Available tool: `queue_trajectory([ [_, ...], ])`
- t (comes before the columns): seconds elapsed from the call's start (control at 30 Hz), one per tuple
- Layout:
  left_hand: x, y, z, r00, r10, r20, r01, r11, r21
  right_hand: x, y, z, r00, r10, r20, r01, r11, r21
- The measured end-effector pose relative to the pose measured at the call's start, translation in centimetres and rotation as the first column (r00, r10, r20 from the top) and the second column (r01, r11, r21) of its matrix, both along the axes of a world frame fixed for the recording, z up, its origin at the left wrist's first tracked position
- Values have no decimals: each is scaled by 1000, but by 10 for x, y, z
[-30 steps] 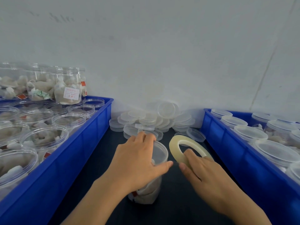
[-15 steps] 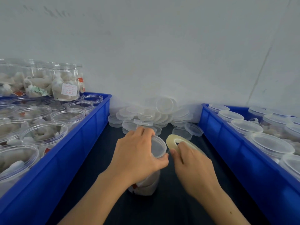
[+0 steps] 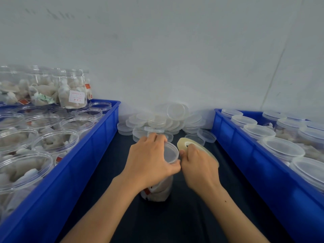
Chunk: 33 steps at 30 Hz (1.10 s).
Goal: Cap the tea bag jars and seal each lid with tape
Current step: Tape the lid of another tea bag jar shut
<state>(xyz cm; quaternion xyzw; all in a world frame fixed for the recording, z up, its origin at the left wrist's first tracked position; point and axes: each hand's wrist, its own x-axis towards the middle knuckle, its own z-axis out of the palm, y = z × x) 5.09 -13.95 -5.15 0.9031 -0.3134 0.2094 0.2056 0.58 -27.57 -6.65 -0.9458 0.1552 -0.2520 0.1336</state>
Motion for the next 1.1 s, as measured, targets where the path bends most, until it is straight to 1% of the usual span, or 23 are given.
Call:
queue_trajectory([
  [0.37,2,-1,0,1000,-7,17,7,1000,-2,13,-3,8,994,-58,-95,65,995,76],
  [0.83,5,-2,0,1000,12,18,-13,999,39,23,-1,12,989,-59,-135,88,970,225],
  [1.1,5,-3,-1,999,30,44,-32,999,42,31,-2,11,985,-54,-162,93,965,245],
])
